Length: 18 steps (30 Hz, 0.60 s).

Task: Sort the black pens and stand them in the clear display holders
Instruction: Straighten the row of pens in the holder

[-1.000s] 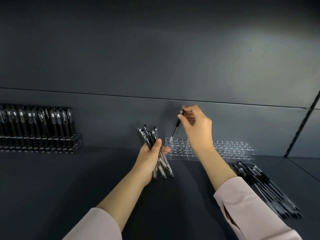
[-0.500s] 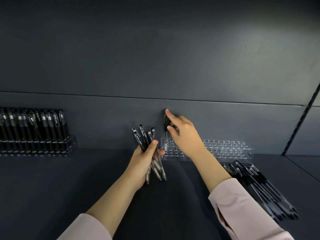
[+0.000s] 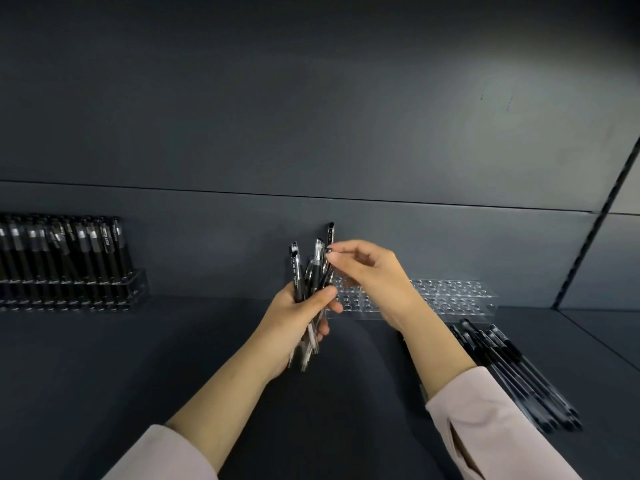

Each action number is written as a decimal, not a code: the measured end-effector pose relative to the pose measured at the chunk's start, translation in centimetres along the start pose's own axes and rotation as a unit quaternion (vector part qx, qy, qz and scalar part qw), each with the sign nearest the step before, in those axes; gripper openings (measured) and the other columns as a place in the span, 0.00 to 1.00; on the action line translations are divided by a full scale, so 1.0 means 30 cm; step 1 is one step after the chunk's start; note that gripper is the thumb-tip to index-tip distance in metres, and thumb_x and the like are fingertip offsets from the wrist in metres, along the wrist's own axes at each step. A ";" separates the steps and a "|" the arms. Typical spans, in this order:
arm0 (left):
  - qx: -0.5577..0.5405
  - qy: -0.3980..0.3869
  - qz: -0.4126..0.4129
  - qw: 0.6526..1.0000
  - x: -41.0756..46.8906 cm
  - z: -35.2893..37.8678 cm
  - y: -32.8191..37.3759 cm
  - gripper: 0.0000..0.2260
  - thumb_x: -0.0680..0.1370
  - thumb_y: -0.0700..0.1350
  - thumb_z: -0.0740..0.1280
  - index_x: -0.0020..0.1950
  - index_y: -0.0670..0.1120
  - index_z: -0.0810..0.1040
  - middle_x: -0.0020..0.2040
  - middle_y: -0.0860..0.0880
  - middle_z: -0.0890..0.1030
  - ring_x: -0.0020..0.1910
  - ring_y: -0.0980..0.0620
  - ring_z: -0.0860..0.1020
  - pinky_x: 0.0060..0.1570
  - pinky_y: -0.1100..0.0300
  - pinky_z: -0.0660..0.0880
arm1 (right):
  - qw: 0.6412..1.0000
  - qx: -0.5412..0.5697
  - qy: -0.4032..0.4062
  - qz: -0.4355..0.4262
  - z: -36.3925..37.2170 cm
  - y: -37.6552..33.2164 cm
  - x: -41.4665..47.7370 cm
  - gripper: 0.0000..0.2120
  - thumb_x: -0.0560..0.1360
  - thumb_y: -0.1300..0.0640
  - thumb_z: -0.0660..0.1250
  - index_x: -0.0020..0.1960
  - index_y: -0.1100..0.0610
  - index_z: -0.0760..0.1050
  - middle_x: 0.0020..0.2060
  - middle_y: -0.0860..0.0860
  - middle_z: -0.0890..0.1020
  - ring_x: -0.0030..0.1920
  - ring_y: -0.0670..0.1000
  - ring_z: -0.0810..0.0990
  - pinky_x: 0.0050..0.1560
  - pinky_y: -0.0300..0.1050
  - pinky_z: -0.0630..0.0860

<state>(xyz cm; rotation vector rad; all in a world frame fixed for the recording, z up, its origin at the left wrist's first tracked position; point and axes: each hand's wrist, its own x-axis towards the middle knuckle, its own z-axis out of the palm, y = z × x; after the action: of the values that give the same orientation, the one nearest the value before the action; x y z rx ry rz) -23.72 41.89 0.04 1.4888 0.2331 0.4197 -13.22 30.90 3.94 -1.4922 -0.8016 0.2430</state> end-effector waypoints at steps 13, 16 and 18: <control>-0.069 0.060 -0.038 0.995 0.001 -0.013 -0.007 0.10 0.80 0.48 0.65 0.57 0.45 0.78 0.48 0.49 0.86 0.40 0.51 0.84 0.35 0.59 0.79 | 0.969 0.057 0.240 -0.032 -0.058 0.012 0.029 0.04 0.74 0.62 0.71 0.47 0.55 0.79 0.38 0.50 0.83 0.39 0.50 0.82 0.47 0.42 0.79; -0.097 0.074 -0.047 0.991 0.009 -0.025 -0.010 0.10 0.81 0.49 0.64 0.57 0.45 0.78 0.46 0.49 0.86 0.38 0.50 0.83 0.40 0.54 0.81 | 0.927 -0.012 0.356 -0.116 -0.080 0.006 0.021 0.03 0.76 0.59 0.68 0.48 0.52 0.78 0.42 0.50 0.84 0.45 0.52 0.83 0.50 0.42 0.79; -0.108 0.088 -0.055 0.989 0.016 -0.027 -0.009 0.10 0.81 0.49 0.63 0.56 0.45 0.78 0.40 0.48 0.84 0.34 0.50 0.81 0.40 0.53 0.80 | 0.906 -0.051 0.390 -0.157 -0.073 -0.007 0.008 0.03 0.78 0.59 0.66 0.50 0.53 0.77 0.43 0.49 0.83 0.45 0.50 0.82 0.47 0.33 0.75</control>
<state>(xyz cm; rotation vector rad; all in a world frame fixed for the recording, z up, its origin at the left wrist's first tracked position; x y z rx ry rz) -23.58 42.81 -0.25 1.2219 0.3955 0.4734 -11.80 29.30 4.48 -1.3641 -0.3829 -0.6214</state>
